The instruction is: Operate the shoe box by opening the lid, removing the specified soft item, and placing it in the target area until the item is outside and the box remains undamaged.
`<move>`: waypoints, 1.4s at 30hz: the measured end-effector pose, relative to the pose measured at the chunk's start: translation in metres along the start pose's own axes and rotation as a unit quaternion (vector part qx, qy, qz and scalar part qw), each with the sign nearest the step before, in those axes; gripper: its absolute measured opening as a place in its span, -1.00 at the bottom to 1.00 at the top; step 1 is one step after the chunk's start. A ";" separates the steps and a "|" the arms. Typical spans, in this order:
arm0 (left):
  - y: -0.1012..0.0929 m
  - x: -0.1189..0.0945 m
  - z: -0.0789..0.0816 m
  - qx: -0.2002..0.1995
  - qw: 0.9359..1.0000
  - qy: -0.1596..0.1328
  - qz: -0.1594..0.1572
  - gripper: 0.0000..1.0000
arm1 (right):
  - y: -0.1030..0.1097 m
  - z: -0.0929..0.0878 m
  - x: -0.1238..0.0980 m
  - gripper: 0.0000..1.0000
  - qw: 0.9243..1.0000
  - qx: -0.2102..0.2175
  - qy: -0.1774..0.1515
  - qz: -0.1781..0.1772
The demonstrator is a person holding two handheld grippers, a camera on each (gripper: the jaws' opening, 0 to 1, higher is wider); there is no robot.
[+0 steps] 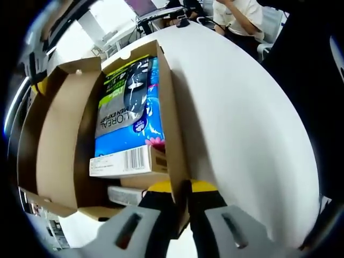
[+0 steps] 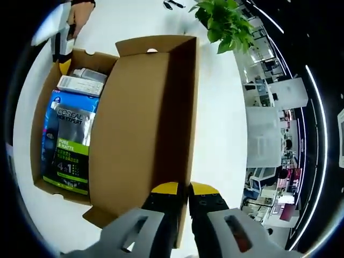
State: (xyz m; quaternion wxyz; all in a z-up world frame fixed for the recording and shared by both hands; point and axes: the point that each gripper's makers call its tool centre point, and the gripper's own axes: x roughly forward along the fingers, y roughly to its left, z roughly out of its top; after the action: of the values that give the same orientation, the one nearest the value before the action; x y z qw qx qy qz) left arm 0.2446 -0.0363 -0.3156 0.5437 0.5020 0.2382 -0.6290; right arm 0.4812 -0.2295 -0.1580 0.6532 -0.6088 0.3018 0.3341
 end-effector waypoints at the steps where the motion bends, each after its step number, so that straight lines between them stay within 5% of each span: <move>1: 0.000 0.000 0.000 0.000 1.000 0.000 0.000 -0.86 | 0.000 0.000 0.001 -0.92 1.000 0.000 -0.002 0.007; 42: -0.005 -0.001 0.001 -0.009 1.000 0.008 -0.002 -0.88 | -0.002 -0.005 0.038 -0.90 0.997 0.009 0.028 0.073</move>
State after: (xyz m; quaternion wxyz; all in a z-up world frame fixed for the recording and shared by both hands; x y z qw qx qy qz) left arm 0.2394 -0.0354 -0.3159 0.5454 0.5017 0.2493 -0.6235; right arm 0.5053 -0.2316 -0.1880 0.6237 -0.5886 0.3668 0.3606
